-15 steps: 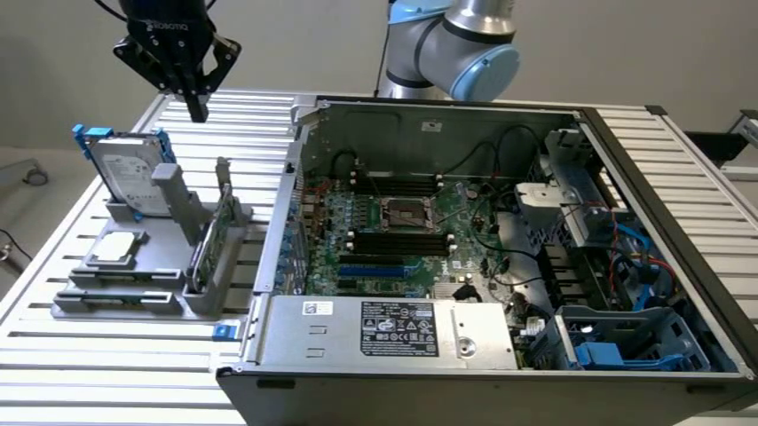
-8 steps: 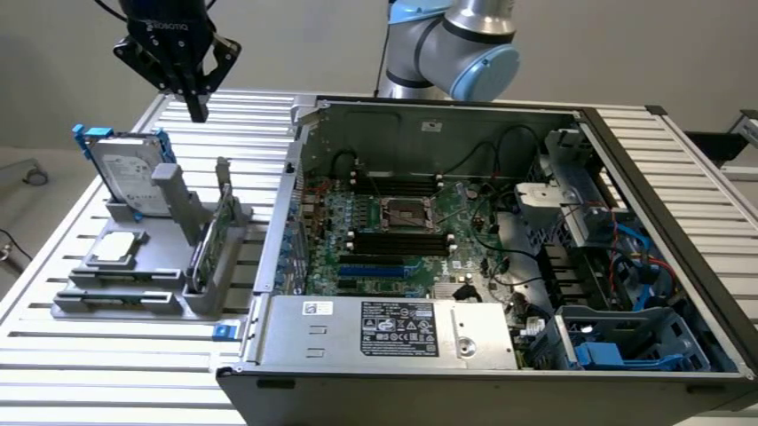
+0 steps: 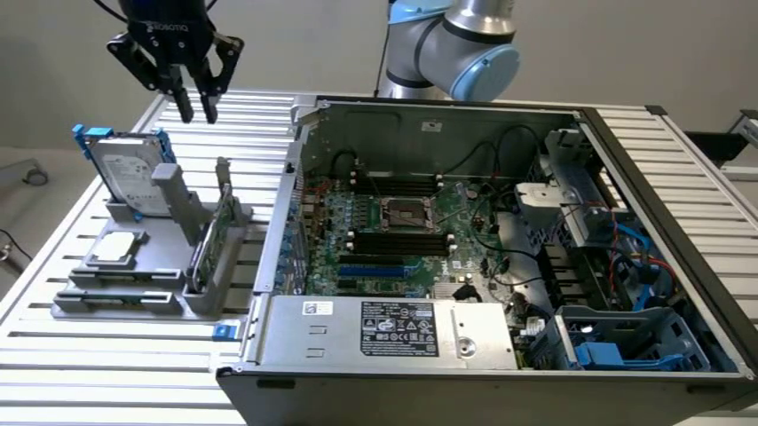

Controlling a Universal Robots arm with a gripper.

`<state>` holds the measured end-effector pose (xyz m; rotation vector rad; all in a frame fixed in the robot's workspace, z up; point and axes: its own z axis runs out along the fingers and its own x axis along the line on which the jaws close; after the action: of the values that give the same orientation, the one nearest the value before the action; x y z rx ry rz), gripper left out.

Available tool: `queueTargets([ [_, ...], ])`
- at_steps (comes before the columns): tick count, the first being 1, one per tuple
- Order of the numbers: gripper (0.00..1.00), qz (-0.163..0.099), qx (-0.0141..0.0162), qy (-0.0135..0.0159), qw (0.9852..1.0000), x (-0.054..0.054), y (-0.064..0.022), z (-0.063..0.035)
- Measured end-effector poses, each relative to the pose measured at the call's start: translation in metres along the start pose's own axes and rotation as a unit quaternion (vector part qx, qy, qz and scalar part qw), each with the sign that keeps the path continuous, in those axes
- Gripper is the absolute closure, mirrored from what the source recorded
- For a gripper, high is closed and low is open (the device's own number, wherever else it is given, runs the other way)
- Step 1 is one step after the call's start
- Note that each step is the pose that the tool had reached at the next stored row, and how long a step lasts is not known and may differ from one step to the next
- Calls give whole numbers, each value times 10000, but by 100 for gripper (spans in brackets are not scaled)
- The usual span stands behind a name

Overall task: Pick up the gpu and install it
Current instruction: 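Pick up the gpu and move the gpu toward the slot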

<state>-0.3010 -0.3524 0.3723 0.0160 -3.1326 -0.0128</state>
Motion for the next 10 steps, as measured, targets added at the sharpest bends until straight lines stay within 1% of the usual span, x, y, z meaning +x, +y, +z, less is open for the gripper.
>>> queueTargets([
  [1,70,0,9,0,10000,3,0,17],
  [2,64,-1,13,1,10000,4,-5,34],
  [4,64,0,14,2,10000,10,-44,69],
  [7,64,0,14,2,10000,13,-175,122],
  [10,64,0,14,8,10000,14,-310,171],
])
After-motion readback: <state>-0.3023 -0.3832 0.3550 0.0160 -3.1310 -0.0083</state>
